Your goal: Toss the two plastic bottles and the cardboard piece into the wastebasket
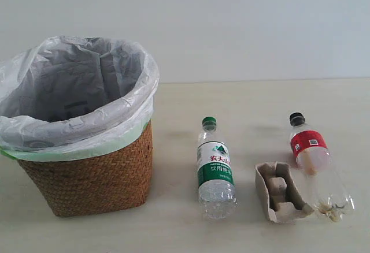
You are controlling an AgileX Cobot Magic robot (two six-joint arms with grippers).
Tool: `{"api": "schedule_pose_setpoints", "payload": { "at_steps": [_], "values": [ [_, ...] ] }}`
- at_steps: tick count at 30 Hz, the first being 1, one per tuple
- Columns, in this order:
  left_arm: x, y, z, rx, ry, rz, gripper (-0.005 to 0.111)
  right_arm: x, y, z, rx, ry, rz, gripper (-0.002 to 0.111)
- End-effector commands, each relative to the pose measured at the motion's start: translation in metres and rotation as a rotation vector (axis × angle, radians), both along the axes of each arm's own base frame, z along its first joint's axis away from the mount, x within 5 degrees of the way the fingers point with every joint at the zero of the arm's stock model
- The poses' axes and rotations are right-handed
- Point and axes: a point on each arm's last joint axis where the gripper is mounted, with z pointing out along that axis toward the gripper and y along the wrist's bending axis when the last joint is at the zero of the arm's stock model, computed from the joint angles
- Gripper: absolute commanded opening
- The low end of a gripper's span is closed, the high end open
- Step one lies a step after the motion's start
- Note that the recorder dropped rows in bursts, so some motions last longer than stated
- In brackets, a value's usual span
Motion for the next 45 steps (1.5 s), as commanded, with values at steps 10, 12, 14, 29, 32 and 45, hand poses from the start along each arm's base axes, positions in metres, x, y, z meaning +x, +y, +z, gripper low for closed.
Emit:
{"api": "schedule_pose_setpoints", "payload": {
  "at_steps": [10, 12, 14, 29, 32, 45],
  "values": [
    [0.0, 0.0, -0.001, -0.006, -0.002, 0.006, 0.006, 0.0, 0.0, 0.001, -0.015, -0.015, 0.002, 0.001],
    [0.0, 0.0, -0.001, -0.006, -0.002, 0.006, 0.006, 0.0, 0.0, 0.001, -0.015, -0.015, 0.002, 0.001],
    [0.0, 0.0, -0.001, -0.006, -0.002, 0.006, 0.006, 0.0, 0.0, 0.001, -0.015, -0.015, 0.002, 0.001],
    [0.0, 0.0, -0.001, -0.006, -0.002, 0.006, 0.006, 0.002, 0.002, 0.019, -0.075, -0.205, 0.029, 0.001],
    [0.0, 0.0, -0.001, -0.006, -0.002, 0.006, 0.006, 0.002, 0.004, 0.028, -0.075, -0.308, 0.046, 0.001],
    [0.0, 0.0, -0.001, -0.006, -0.002, 0.006, 0.006, -0.008, 0.011, 0.064, -0.064, -0.729, 0.115, 0.001]
  ]
}}
